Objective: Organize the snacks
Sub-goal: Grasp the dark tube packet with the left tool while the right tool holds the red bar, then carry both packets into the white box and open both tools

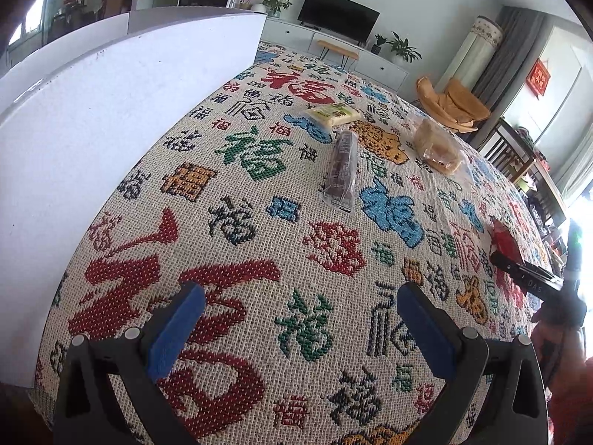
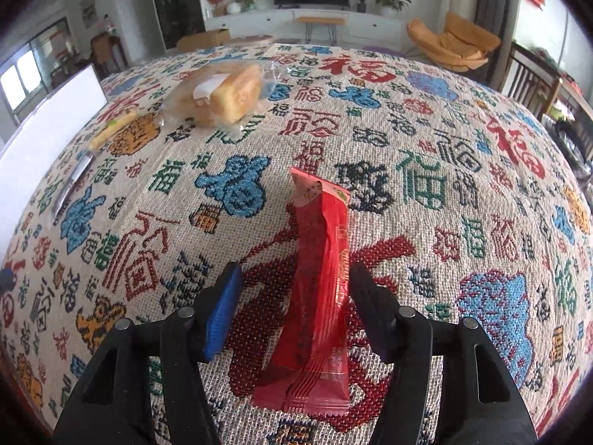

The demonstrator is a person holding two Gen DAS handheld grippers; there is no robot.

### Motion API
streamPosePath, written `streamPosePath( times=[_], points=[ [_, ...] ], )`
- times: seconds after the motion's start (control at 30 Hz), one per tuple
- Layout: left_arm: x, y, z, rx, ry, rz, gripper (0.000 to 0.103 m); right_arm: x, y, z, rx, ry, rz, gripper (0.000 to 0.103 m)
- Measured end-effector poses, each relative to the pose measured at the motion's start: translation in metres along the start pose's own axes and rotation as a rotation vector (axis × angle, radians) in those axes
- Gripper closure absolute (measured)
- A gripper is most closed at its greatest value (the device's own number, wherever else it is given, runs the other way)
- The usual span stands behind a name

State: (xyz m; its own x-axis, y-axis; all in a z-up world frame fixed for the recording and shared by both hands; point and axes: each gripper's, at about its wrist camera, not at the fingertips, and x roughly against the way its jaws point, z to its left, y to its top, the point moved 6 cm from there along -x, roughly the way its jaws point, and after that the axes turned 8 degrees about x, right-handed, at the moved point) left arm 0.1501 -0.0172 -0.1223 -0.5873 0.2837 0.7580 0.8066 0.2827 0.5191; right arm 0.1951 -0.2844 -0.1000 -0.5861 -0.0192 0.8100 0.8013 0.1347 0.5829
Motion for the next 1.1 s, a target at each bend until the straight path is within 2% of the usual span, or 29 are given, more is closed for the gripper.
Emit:
streamPosePath(
  times=[0.07,0.17,0.3,0.47,0.6,0.7,0.77,0.8,0.83,0.93,1.1],
  points=[
    [0.001,0.000,-0.001,-0.001,-0.010,0.001,0.001,0.000,-0.003,0.003,0.007,-0.007,-0.041,0.034],
    [0.001,0.000,-0.005,-0.004,-0.033,0.007,0.001,-0.001,-0.001,0.001,-0.003,0.006,-0.043,0.032],
    [-0.010,0.018,-0.023,-0.036,-0.118,0.065,0.001,-0.001,-0.001,0.001,0.003,-0.004,-0.041,0.032],
    [-0.042,0.073,-0.047,-0.113,-0.052,0.101,0.003,0.000,-0.002,0.001,0.001,-0.001,-0.042,0.031],
    [-0.080,0.098,-0.059,-0.126,0.020,0.167,0.031,-0.001,-0.001,0.001,0.000,0.000,-0.043,0.031],
    [-0.103,0.096,-0.069,-0.182,0.083,0.207,0.042,-0.001,-0.001,0.001,0.000,0.000,-0.043,0.031],
    [-0.109,0.095,-0.075,-0.237,0.136,0.185,0.052,-0.001,-0.001,0.001,0.000,-0.001,-0.043,0.031],
    [-0.110,0.093,-0.077,-0.259,0.144,0.183,0.071,0.000,-0.001,0.001,0.000,0.000,-0.043,0.031],
    [-0.109,0.093,-0.079,-0.283,0.162,0.175,0.085,0.000,-0.001,0.001,-0.001,0.000,-0.043,0.031],
    [-0.103,0.086,-0.078,-0.278,0.095,0.190,0.085,0.000,-0.001,0.000,-0.002,0.003,-0.044,0.031],
    [-0.062,0.072,-0.057,-0.149,-0.069,0.172,0.085,0.001,-0.001,0.000,-0.003,0.013,-0.045,0.029]
  ],
)
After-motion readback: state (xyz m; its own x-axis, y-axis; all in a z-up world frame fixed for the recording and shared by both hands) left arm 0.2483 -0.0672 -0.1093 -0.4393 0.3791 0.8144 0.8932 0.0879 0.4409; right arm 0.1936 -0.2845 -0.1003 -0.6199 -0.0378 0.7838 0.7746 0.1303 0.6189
